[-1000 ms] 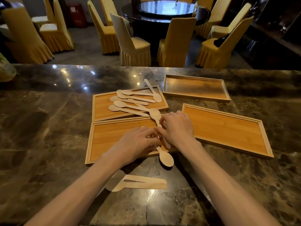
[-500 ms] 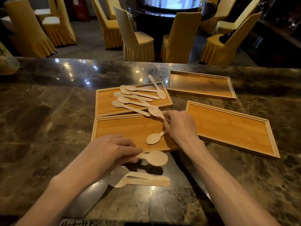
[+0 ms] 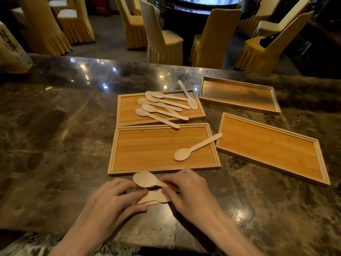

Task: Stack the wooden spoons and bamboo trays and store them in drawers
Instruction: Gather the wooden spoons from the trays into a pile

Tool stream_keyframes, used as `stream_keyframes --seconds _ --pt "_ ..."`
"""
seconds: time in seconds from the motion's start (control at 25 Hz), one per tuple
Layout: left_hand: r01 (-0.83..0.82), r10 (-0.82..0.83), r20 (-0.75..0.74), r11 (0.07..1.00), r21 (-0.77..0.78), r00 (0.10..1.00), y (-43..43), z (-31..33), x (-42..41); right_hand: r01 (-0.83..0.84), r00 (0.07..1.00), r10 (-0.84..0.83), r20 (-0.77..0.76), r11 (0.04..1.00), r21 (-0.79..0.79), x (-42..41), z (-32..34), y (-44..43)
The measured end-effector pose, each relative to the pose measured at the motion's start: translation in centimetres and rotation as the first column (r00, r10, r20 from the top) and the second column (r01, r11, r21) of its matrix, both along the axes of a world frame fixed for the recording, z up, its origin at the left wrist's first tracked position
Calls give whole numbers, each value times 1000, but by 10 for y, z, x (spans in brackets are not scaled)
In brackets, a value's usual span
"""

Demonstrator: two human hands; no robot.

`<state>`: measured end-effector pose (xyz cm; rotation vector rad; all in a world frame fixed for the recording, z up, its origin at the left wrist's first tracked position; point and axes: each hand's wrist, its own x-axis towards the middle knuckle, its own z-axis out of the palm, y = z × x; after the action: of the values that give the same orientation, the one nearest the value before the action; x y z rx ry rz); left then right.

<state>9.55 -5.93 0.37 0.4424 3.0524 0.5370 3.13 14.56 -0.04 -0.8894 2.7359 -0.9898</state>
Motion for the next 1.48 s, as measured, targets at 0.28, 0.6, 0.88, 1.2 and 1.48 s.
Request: stream_keyframes --seconds 0.28,0.6,0.88,1.2,1.48 --pt "-159 163 -61 985 73 985 -36 21 2 -126 991 127 -42 991 37 0 -11 -1" --pt "-115 119 -82 992 45 990 -32 30 -75 169 954 -91 -286 951 260 -79 28 41" --pt "1 -21 -211 996 -93 977 -8 18 -189 73 979 53 -197 810 582 -122 22 43" --pt "144 -171 -124 969 -202 977 -13 4 -238 210 964 -135 -229 915 345 -146 28 51" --pt "187 -211 -124 966 -179 970 -19 1 -242 508 861 -505 -61 859 62 -234 23 10"
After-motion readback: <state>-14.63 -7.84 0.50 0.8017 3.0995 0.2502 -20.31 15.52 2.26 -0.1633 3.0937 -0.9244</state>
